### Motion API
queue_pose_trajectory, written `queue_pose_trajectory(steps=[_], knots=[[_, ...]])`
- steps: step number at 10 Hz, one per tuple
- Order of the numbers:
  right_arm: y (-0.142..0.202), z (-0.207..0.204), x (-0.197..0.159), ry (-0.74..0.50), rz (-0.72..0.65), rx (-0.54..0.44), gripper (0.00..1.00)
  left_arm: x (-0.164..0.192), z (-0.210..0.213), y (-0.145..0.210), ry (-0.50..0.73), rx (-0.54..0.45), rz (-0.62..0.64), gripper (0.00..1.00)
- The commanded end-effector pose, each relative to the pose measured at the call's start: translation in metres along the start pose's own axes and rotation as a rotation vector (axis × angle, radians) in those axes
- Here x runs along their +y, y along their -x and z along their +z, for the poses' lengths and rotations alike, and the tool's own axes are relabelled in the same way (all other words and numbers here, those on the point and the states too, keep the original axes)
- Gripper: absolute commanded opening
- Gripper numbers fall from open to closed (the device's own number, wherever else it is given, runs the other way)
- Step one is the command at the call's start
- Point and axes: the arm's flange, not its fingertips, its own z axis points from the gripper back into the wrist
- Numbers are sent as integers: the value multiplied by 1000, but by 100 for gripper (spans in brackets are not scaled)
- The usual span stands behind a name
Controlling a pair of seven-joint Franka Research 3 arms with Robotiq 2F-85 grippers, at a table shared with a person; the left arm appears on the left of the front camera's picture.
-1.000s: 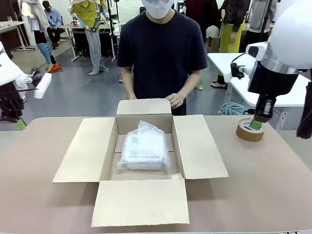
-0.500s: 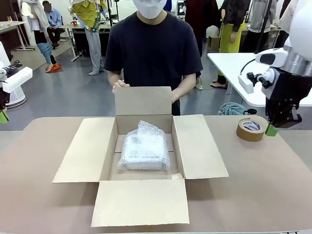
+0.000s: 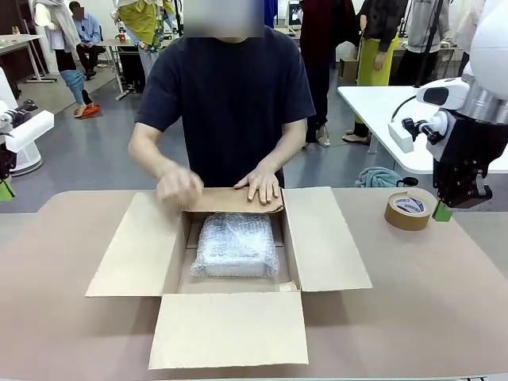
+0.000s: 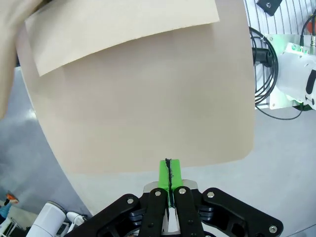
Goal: Wrap the clocks to prevent damage.
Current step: Once the human has placed the objects inside and stepped back, release both hands from the side flaps of the Package Box, then push the right (or left) flap of the Package Box to close it.
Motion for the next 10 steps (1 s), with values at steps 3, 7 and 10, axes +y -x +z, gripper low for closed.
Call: queue_pose_trajectory(steps=[3,7,10], knots=[[0,-1,0,-3,-3,-7,1,-1,2,0,-2,-8,2,0],[0,-1,0,-3,-3,-7,1,-1,2,0,-2,-8,2,0],[0,-1,0,-3,-3,-7,1,-1,2,0,-2,-8,2,0]])
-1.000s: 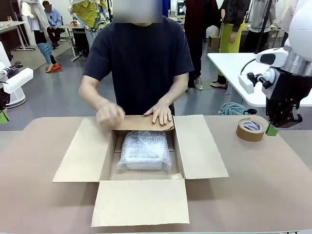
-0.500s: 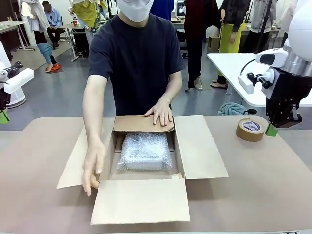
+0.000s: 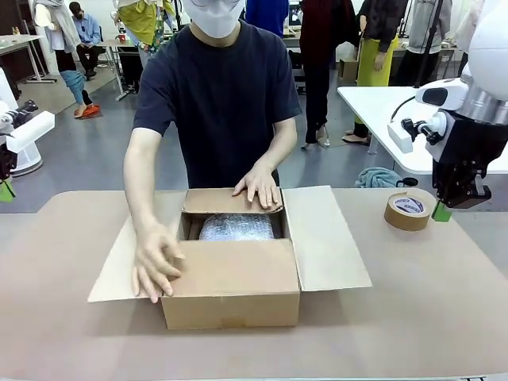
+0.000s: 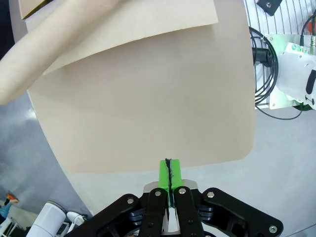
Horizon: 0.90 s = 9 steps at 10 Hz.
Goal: Wrap the clocks to prevent damage.
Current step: Push the right (or left) flap of the Package Box to close it.
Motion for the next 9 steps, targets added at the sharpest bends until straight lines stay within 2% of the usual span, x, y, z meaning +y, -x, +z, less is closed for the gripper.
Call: queue_pose_trajectory(steps=[1,9], knots=[[0,-1,0,-3,-3,-8,1,-1,2,1,-1,-9,2,0],[0,-1,0,-3,-3,-8,1,-1,2,1,-1,-9,2,0]])
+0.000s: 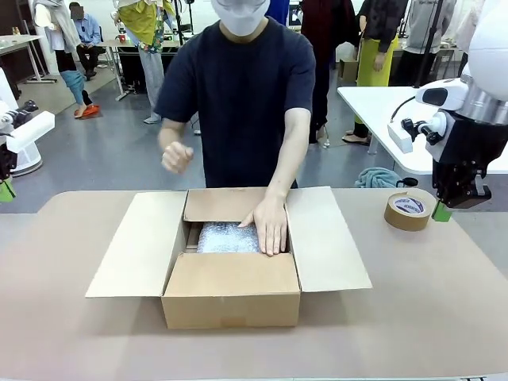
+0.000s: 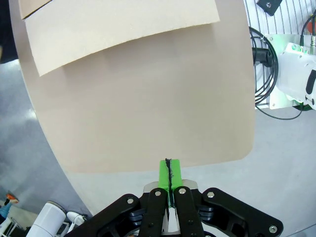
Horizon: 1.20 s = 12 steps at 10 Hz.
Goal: Wrap the clocks to prevent damage.
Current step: Push the right (or left) flap of the Package Box to close it.
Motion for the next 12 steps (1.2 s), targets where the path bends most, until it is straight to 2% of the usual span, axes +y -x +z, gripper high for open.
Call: queue_pose_trajectory(steps=[1,4,6,7,9,10,12], knots=[[0,-1,0,-3,-3,-8,1,-1,2,1,-1,-9,2,0],[0,-1,0,-3,-3,-8,1,0,0,0,0,0,0,0],[0,-1,0,-3,-3,-8,1,27,-34,31,98,-282,-238,0],[0,-1,0,-3,-3,-8,1,37,-54,48,76,-407,-294,0],[0,-1,0,-3,-3,-8,1,36,-106,68,-4,-562,-69,0],[0,-1,0,-3,-3,-8,1,31,-129,71,43,-626,46,0],[0,-1,0,-3,-3,-8,1,20,-162,75,79,-670,150,0]])
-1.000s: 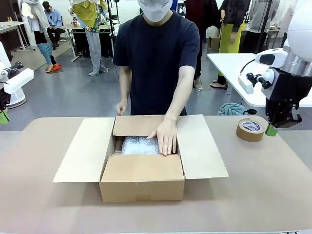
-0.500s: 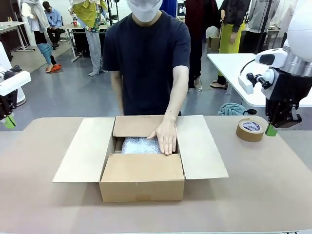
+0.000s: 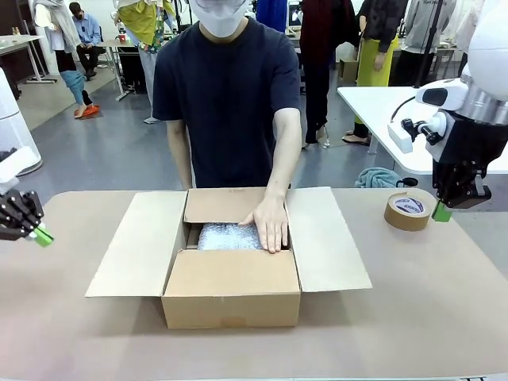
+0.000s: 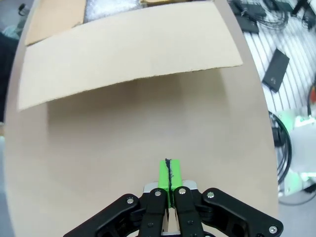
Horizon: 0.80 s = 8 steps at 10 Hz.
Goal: Wrap the clocks to prevent damage.
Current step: Push the right (or left) flap of the Package Box to close it.
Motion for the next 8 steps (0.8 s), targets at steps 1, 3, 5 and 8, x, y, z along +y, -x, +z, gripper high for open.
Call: queue_pose_trajectory(steps=[1,3,5,8], knots=[[-1,0,0,-4,-2,-9,1,-9,-16,0,-23,-33,52,0],[-1,0,0,-4,-2,-9,1,-4,-12,8,7,-25,46,0],[-1,0,0,-4,-2,-9,1,-4,-12,8,7,-25,46,0],[-1,0,0,-4,-2,-9,1,-4,-12,8,7,-25,46,0]])
